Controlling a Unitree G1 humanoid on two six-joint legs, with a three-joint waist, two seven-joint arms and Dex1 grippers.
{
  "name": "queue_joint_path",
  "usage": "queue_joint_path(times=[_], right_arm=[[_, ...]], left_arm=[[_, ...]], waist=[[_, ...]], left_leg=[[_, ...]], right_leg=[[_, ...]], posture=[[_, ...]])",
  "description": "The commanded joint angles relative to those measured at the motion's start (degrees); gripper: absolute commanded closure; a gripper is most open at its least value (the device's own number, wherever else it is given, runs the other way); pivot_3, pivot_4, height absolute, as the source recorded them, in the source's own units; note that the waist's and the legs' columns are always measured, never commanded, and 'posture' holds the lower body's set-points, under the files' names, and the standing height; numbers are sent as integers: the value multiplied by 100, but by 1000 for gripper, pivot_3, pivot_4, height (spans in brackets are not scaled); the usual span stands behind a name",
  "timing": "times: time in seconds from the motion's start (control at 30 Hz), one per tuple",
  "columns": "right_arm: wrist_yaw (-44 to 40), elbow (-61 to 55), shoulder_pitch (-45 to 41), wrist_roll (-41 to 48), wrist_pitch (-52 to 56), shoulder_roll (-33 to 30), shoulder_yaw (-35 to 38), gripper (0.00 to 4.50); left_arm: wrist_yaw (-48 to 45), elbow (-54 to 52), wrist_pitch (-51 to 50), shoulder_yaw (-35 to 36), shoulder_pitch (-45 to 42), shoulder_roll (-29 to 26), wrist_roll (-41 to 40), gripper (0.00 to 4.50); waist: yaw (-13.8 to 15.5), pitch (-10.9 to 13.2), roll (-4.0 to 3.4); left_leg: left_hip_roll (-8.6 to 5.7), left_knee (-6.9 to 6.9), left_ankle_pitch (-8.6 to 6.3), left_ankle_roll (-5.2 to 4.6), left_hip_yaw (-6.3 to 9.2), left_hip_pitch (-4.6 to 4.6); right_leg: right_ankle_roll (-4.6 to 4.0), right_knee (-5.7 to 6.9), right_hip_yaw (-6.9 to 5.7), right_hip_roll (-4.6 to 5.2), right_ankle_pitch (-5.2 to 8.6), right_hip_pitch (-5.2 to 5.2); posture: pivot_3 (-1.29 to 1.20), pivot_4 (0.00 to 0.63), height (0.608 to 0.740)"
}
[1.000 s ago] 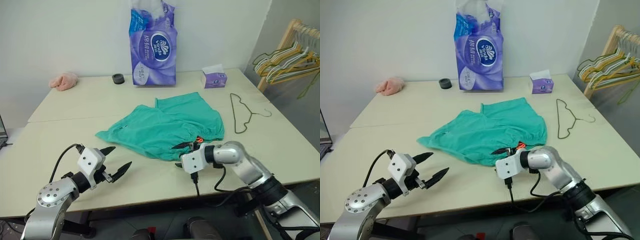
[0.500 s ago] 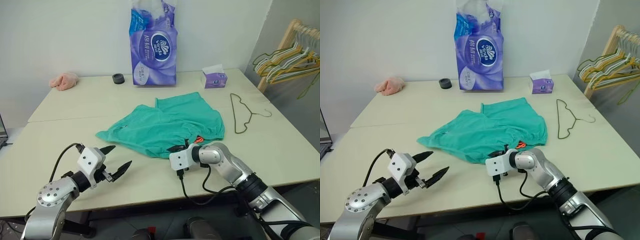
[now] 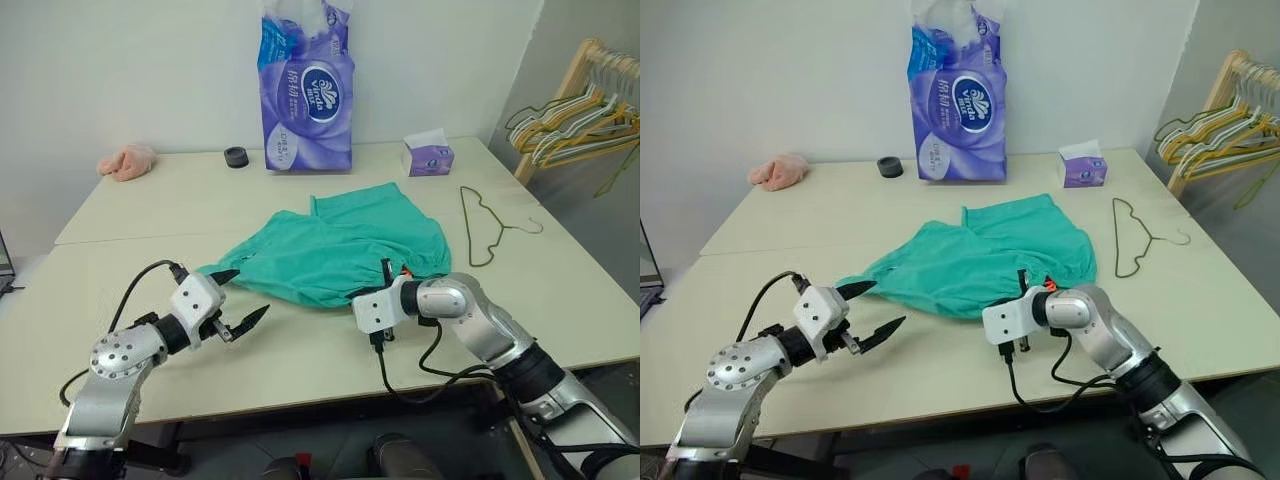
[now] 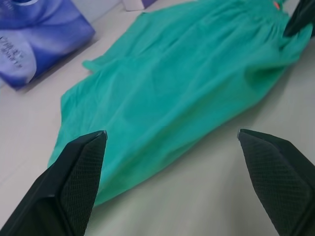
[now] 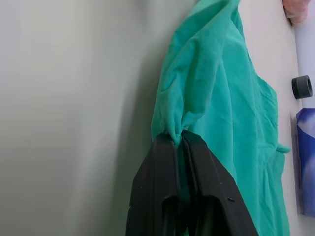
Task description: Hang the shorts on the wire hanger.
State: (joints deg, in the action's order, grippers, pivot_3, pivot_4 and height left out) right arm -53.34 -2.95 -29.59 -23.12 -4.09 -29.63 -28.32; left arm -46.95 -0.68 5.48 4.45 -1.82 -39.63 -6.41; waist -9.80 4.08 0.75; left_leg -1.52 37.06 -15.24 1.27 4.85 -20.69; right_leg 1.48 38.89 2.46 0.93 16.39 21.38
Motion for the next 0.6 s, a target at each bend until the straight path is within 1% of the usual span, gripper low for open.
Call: queue_joint_path(times=[0.03,0.17,0.27,0.37,0.5,0.6], right_arm=[[-220,-466,-56,290,4,-149,218,4472],[-311,-648,-34,439,59,-308,313,4472],[-349,-696,3,546,60,-457,407,4472],[-391,-686,59,664,-15,-702,551,4472],[-416,-554,95,789,-181,-972,703,4472],[-386,-385,54,809,-363,-1029,713,4500]], left_arm=[[15,689,924,-275,-555,-218,619,0],[236,1617,1656,-527,-1105,-351,1164,0],[358,2148,2034,-625,-1309,-521,1479,0],[554,2692,2396,-706,-1446,-781,1822,0],[811,3346,2912,-1000,-1603,-1206,2451,0],[876,3613,3167,-1252,-1690,-1390,2780,576]], waist=[[-5,2,-1],[-76,2,-1],[-154,3,0],[-222,5,0],[-295,10,-3],[-307,10,-3]], left_leg=[[0,-1,0,0,0,0],[0,-1,0,0,3,-3],[-2,-1,0,0,3,-5],[-2,-5,-1,0,4,-8],[-2,-11,-1,0,10,-10],[-2,-12,-1,0,10,-9]], right_leg=[[0,-1,0,0,0,1],[1,-1,-3,0,0,2],[2,-1,-2,4,0,3],[2,-1,-3,6,0,8],[3,0,-10,6,0,12],[4,0,-10,6,1,11]], posture=[[-252,39,740],[-273,42,740],[-279,45,740],[-288,48,740],[-290,50,740],[-290,50,740]])
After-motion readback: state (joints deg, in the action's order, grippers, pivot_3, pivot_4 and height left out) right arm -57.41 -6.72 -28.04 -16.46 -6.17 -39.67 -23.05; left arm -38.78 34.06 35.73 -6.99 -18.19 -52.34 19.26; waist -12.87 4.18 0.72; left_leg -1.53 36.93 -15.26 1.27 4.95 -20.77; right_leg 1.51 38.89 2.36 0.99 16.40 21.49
